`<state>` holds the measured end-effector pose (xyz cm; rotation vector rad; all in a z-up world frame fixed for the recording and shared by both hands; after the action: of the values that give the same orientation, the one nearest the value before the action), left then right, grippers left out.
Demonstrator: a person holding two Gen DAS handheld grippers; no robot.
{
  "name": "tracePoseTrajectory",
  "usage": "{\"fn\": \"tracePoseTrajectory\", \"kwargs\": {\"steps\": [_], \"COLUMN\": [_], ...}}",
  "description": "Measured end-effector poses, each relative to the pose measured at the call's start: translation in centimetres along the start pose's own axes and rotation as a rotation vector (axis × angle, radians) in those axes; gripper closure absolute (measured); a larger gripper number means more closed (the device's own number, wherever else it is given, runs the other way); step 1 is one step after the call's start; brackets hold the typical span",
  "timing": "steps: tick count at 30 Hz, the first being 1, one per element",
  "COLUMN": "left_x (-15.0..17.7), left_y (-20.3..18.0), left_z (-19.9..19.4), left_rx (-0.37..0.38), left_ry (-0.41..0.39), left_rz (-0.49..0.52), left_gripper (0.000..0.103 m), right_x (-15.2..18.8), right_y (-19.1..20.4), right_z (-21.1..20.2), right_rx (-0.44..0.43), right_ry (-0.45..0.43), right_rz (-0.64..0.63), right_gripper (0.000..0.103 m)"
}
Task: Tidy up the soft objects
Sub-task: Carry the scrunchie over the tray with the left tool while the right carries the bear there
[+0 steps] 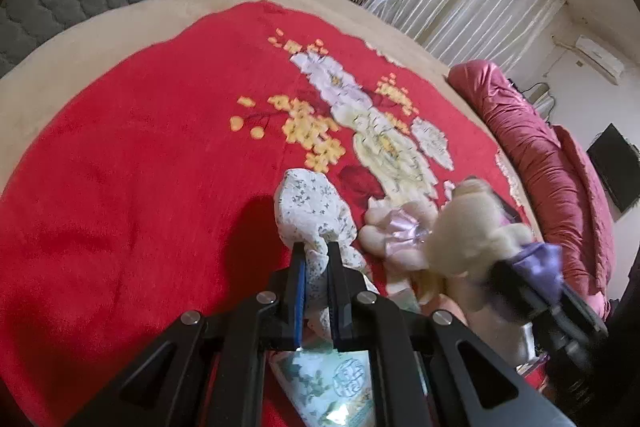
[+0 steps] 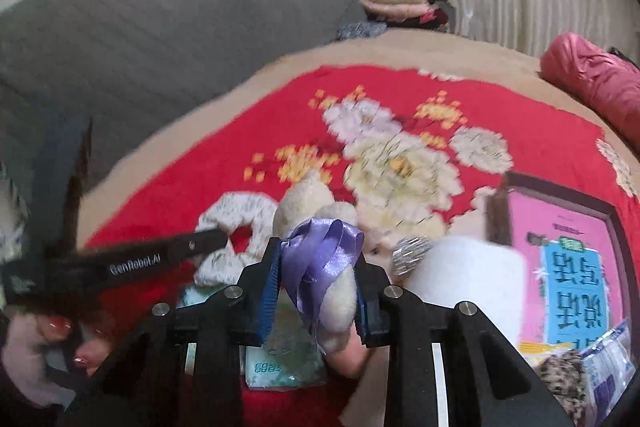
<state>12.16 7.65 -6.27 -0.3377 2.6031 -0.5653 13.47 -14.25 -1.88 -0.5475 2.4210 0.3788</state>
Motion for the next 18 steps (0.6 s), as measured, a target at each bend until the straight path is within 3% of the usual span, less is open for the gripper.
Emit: {"fn": "tracePoseTrajectory", "kwargs": {"steps": [3, 7, 18], "left_x": [0.0, 0.0, 0.5], "left_y": [-0.4, -1.0, -5.4], "left_z": [-0.7, -1.4, -4.6], "left_rx": [0.012, 0.024, 0.071], "left_ry": [-0.025, -0.043, -0.093], "left_rz": [0.015, 0.037, 0.120], "left_gripper": [0.094, 0.094, 0.094], "right_x": [0.1, 1.1, 5.6], "right_y": [-2.3, -6.2, -12.8], "right_z": [-2.8, -6.0, -11.0], "right_rx": [-0.003, 0.065, 0.212], "right_ry": [-0.067, -0.123, -0.169], "right_rz": [0.095, 0.209, 0.382], "right_gripper": [0.071, 0.071, 0.071]}}
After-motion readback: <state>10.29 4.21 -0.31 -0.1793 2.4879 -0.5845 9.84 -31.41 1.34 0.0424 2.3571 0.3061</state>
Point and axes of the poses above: each gripper's, at about its wrist camera, not at the fingertips, and z roughly the way its jaws point, y to its left, x to its underside, the point moved 1 cm from there along z, roughly the way its jaws point, and after that the axes turned 12 degrees about y, right-handed, at the moved point
